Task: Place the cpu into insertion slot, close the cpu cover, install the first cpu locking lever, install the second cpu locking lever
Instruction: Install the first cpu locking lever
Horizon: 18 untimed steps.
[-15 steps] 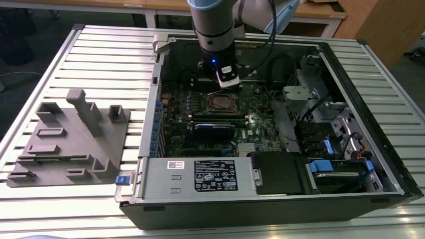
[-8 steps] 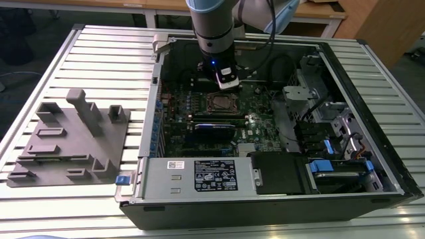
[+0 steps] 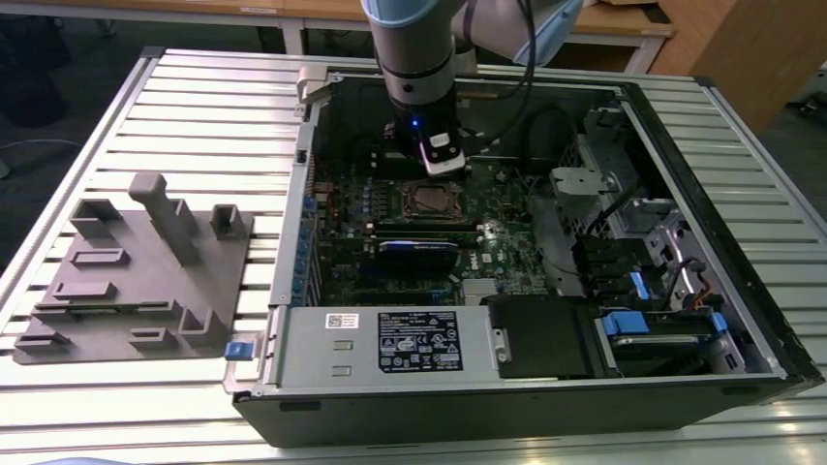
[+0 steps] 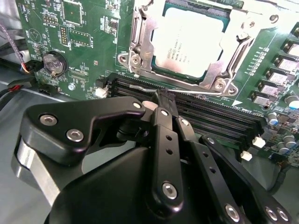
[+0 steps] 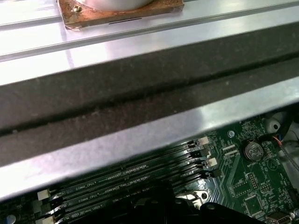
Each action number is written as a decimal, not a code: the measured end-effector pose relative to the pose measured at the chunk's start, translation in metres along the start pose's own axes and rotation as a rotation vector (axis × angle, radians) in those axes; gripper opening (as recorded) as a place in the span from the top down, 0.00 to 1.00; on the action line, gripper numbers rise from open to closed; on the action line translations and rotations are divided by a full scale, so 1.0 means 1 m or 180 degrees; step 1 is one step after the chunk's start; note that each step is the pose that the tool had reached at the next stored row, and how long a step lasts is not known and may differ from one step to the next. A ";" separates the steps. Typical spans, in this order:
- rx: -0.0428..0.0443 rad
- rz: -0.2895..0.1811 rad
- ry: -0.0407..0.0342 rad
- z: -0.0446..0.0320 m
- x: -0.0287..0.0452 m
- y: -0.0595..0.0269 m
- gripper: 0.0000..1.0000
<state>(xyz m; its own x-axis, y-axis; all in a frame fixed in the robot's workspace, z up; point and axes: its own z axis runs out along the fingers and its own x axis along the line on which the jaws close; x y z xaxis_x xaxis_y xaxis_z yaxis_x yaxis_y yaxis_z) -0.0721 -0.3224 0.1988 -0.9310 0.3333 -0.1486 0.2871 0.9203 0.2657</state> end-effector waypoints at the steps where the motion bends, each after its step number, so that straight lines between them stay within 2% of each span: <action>1: 0.0002 -0.0001 -0.0001 0.0005 0.0001 -0.0001 0.89; 18: 0.0048 0.0005 -0.0019 0.0043 0.0001 -0.0010 0.89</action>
<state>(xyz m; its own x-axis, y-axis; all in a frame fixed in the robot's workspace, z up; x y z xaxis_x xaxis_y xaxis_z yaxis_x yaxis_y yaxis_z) -0.0715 -0.3224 0.1945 -0.9293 0.3358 -0.1538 0.2919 0.9228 0.2514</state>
